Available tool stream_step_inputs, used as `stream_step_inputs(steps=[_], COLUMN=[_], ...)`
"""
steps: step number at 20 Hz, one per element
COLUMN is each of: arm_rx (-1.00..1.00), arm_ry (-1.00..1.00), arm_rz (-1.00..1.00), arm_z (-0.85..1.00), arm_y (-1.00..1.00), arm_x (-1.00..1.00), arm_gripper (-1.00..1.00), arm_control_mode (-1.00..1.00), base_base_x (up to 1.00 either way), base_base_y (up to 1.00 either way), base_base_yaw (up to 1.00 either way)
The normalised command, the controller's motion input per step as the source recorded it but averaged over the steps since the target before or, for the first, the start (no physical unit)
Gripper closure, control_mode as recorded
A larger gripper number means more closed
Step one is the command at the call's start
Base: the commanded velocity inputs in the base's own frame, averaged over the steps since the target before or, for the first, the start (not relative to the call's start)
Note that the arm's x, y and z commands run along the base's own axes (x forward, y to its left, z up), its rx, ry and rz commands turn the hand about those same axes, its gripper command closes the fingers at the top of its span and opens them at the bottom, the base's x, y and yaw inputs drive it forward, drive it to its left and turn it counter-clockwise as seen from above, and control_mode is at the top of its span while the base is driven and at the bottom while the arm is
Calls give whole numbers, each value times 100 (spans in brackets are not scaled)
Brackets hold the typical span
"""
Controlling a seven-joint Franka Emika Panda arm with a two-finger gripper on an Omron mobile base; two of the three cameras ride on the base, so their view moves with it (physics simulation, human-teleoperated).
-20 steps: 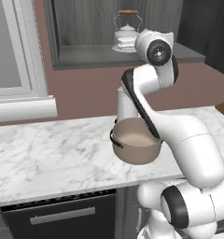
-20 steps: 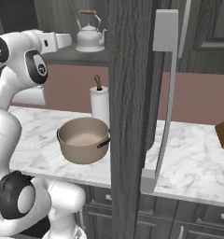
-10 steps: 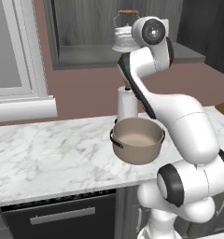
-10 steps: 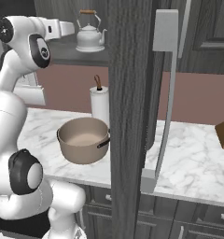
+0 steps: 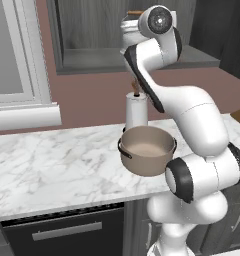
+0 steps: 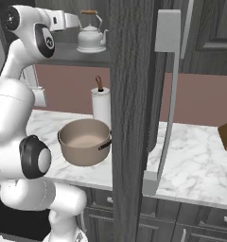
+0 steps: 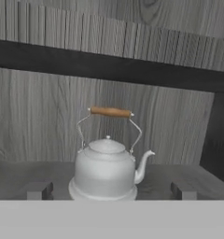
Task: Pick the kettle from the cabinet and place it on a stove burner. Then pick the pot from the counter and place it on another stove burner. Finally, turn both burners on.
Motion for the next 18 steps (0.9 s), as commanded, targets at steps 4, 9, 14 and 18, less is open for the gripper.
stream_step_inputs(steps=[4,9,14,18], arm_rx=[0,0,0,0], arm_ry=[-6,-11,-4,0], arm_rz=[1,5,8,10], arm_z=[0,-2,-3,-4], arm_y=[0,0,-11,-32], arm_x=[36,37,39,41], arm_gripper=[-100,-100,-100,-100], arm_control_mode=[-100,-100,-100,-100], base_base_x=[0,0,0,0], base_base_y=[0,0,0,0], base_base_yaw=[0,0,0,0])
